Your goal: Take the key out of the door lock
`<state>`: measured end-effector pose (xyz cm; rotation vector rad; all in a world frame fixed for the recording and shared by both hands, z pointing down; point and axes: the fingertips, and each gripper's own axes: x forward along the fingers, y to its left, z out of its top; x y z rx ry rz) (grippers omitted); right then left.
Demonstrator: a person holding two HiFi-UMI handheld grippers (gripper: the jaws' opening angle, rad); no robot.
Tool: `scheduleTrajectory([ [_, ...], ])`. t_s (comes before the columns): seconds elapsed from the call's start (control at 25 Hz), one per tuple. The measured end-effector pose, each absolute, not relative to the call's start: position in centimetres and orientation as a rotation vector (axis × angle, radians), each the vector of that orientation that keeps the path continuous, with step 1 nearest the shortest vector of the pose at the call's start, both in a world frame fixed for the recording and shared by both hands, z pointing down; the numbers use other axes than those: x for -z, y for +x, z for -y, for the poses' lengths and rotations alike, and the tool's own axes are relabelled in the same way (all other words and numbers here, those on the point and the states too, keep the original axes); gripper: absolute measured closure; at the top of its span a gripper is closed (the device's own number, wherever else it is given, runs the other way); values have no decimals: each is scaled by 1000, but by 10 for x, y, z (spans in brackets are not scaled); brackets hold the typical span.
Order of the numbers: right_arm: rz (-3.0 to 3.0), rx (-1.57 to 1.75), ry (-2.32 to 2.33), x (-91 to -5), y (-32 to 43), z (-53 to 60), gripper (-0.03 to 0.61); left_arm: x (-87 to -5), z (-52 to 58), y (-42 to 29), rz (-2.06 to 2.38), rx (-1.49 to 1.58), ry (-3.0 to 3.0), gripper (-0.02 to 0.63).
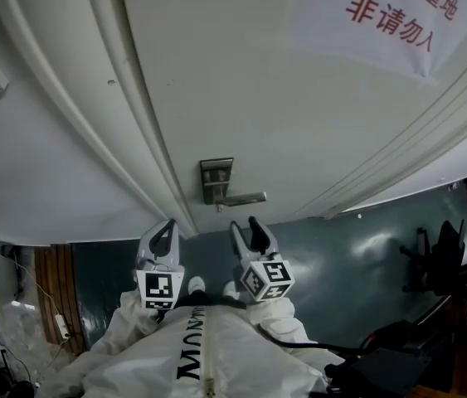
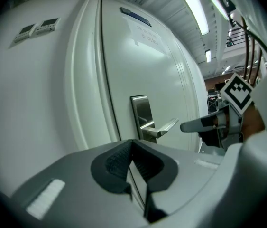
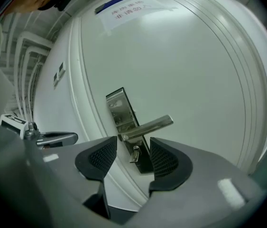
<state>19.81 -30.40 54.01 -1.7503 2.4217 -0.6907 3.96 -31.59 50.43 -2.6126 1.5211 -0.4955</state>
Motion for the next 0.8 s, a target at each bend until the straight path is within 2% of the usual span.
scheduleTrajectory([
  [0.4,-2128,1187,-1339,-583,179,324,341,-510,314,20,-1631,561,-2551,614],
  [0.8,-1817,1467,-942,-610,159,341,353,-513,314,5,-1703,584,-2514,614],
])
